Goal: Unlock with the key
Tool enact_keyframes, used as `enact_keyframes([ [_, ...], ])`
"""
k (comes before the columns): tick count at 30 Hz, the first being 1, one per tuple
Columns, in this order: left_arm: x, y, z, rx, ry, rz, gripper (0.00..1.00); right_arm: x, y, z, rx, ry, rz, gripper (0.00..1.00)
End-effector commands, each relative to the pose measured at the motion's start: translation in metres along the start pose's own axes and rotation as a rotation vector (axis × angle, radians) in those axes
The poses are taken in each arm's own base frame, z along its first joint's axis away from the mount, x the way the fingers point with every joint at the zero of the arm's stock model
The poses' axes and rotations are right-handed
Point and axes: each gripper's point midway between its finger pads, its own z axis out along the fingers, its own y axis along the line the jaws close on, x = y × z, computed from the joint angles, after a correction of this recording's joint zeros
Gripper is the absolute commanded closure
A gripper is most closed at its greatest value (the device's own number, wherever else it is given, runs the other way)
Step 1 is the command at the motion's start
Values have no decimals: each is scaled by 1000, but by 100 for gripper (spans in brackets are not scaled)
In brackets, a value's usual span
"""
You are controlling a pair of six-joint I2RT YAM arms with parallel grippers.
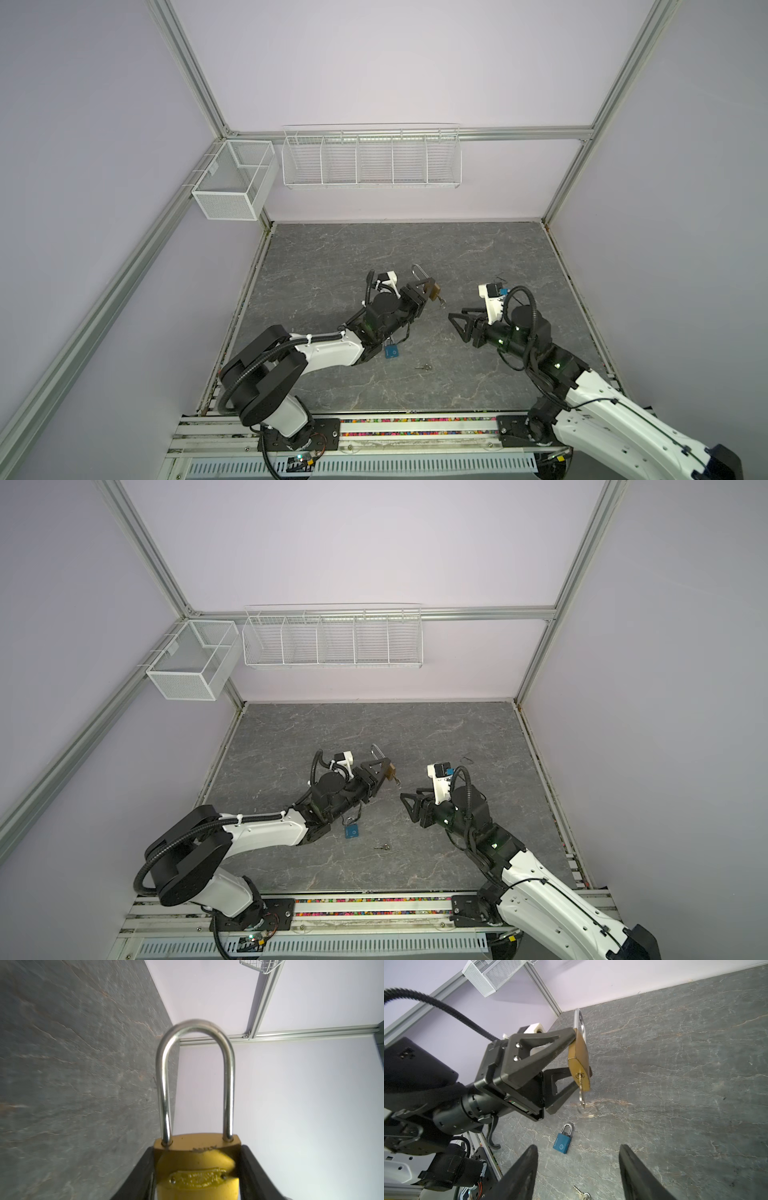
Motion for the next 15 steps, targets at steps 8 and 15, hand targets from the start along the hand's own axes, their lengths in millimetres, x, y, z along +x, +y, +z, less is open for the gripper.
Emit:
enact_keyframes([
  [8,9,-43,3,283,65,-188,100,-34,5,-4,41,-80,-85,37],
  [15,9,-41,0,271,62,-186,100,-28,-7,0,96,-58,-82,48],
])
